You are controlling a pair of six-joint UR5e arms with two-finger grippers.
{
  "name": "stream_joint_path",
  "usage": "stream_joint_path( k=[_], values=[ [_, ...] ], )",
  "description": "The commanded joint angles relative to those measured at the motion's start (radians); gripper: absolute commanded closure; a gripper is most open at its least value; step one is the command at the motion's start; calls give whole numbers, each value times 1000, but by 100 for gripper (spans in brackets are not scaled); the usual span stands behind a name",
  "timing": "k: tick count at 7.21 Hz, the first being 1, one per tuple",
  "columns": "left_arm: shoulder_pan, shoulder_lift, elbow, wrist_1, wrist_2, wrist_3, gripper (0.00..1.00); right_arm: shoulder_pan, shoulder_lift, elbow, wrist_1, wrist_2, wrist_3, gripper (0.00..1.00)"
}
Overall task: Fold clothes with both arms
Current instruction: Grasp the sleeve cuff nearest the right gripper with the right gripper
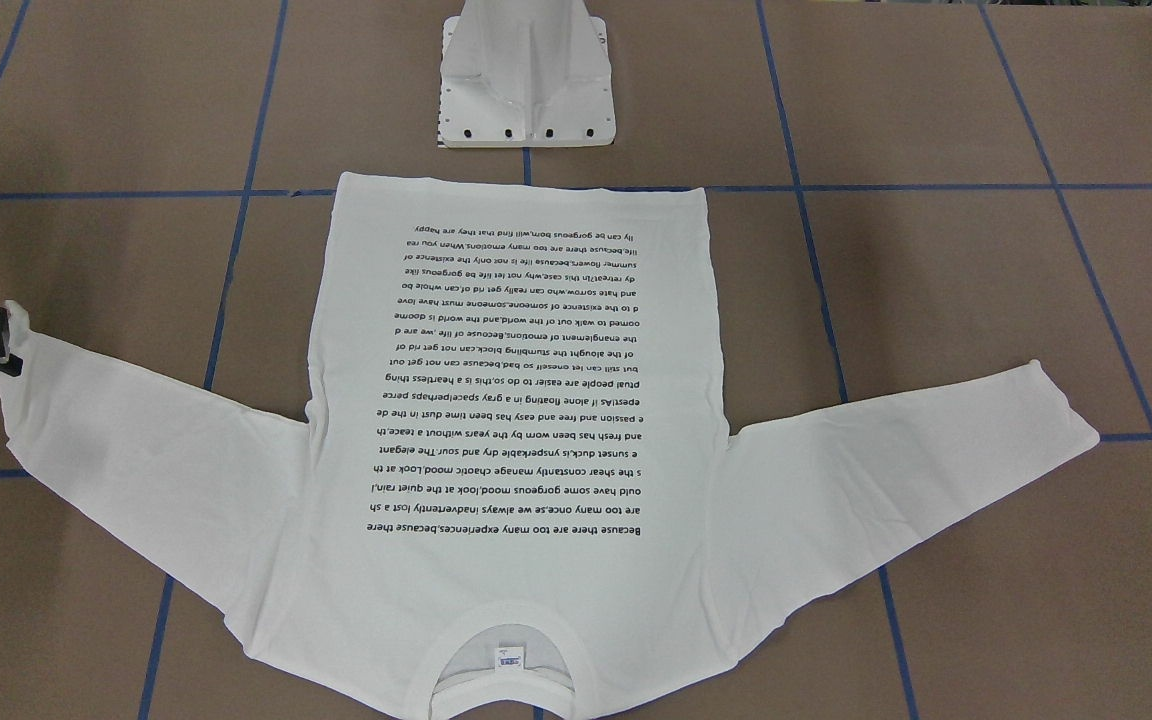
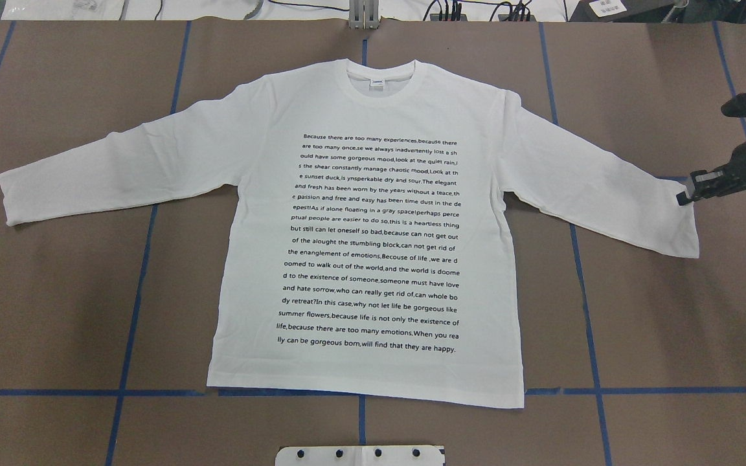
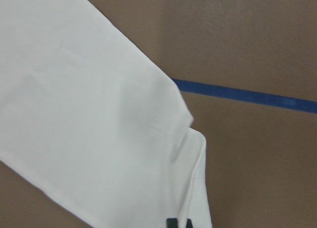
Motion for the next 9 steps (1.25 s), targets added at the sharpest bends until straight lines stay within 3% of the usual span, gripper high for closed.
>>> stream_joint_path(
  k=[1, 3, 5, 6, 8, 9],
  values=[
    [1, 0, 3, 0, 2, 1, 0, -30, 167, 37, -4, 51, 310, 100],
    [1, -1, 5, 0, 3, 1, 0, -73, 397, -6, -4, 30, 519, 100],
    [1, -1, 6, 1, 3, 1, 0, -169, 660, -139, -56, -141, 609, 100],
    [-1, -3, 8, 1, 5, 1, 0, -220, 782, -231, -62, -180, 615, 100],
    [-1, -1, 12, 1, 6, 1, 0, -338, 873, -293, -68, -297, 640, 100],
    [-1, -1, 9, 1, 6, -1, 0, -370, 902, -315, -77, -313, 638, 100]
  ],
)
